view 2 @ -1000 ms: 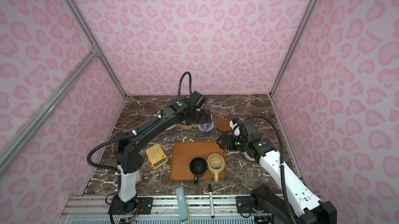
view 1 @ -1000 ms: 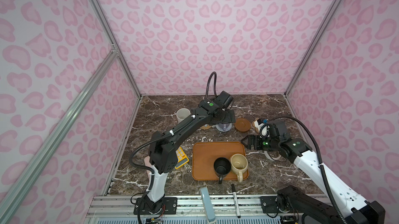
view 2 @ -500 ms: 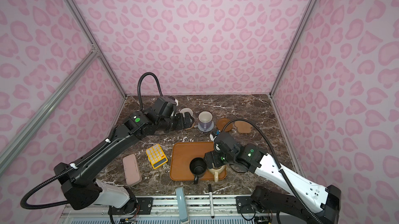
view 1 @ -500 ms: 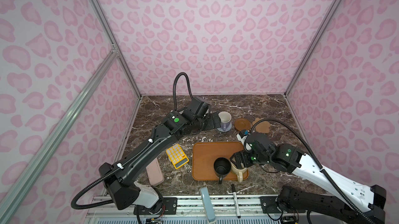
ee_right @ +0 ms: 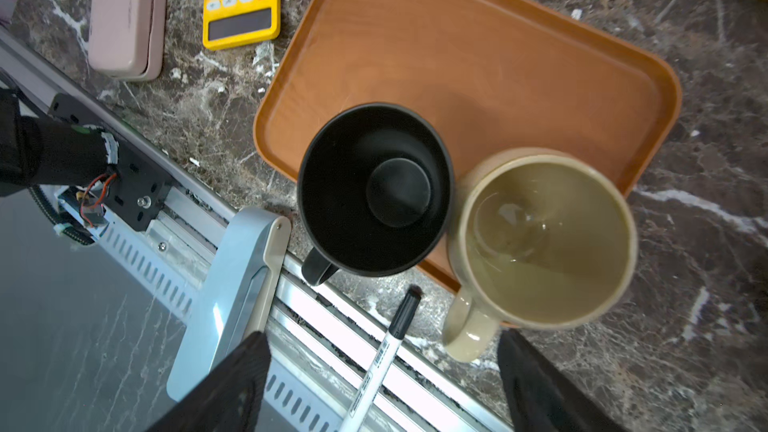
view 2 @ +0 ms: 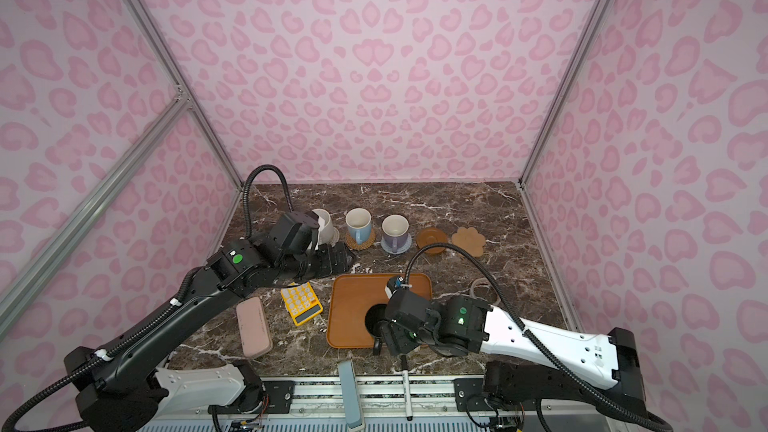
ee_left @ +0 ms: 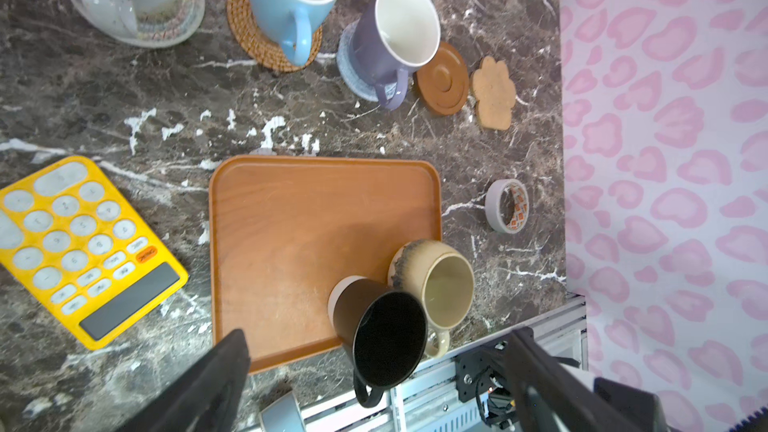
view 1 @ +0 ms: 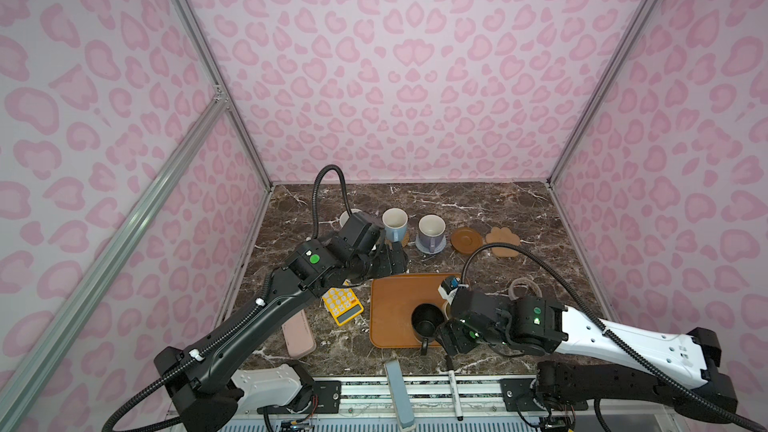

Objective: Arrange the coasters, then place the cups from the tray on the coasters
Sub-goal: 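Lower the right gripper into the black mug on the tray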

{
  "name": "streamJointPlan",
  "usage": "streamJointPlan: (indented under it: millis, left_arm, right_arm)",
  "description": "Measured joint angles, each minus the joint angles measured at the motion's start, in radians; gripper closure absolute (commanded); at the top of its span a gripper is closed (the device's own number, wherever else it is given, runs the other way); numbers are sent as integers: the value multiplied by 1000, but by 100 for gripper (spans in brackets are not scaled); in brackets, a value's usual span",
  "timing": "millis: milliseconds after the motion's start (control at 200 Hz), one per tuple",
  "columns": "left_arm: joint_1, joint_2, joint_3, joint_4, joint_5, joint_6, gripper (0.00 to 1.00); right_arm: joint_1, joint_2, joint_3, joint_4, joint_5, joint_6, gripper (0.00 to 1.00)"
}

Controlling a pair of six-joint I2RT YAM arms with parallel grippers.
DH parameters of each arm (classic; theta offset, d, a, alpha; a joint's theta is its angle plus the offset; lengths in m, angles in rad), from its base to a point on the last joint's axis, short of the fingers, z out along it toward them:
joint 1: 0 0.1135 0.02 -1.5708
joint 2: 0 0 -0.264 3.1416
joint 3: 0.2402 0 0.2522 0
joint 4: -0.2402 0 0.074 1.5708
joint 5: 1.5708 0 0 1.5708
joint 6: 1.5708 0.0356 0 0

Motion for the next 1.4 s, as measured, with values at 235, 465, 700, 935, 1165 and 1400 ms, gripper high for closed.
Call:
streamJointPlan:
  millis: [235, 465, 700, 935, 1165, 1400]
  left_arm:
    - [-4, -45, -104, 1, 40, -34, 2]
    - [-5, -79, -172, 5, 48, -48, 2]
    - [-9, -101, -257, 35, 69, -74, 2]
    - [-10, -120, -312, 57, 85, -91, 2]
    - [-10, -131, -336, 63, 85, -95, 2]
    - [-11, -142, -371, 63, 86, -110, 2]
  right_arm:
    - [87, 96, -2, 49, 7, 57, 17]
    - [105, 183, -5, 105, -1, 83, 23]
    - [103, 244, -4, 112, -1, 101, 28]
    - [77, 279, -3, 110, 0, 116, 32]
    - [54, 310, 6, 103, 0, 116, 40]
    - [43, 325, 14, 100, 6, 114, 56]
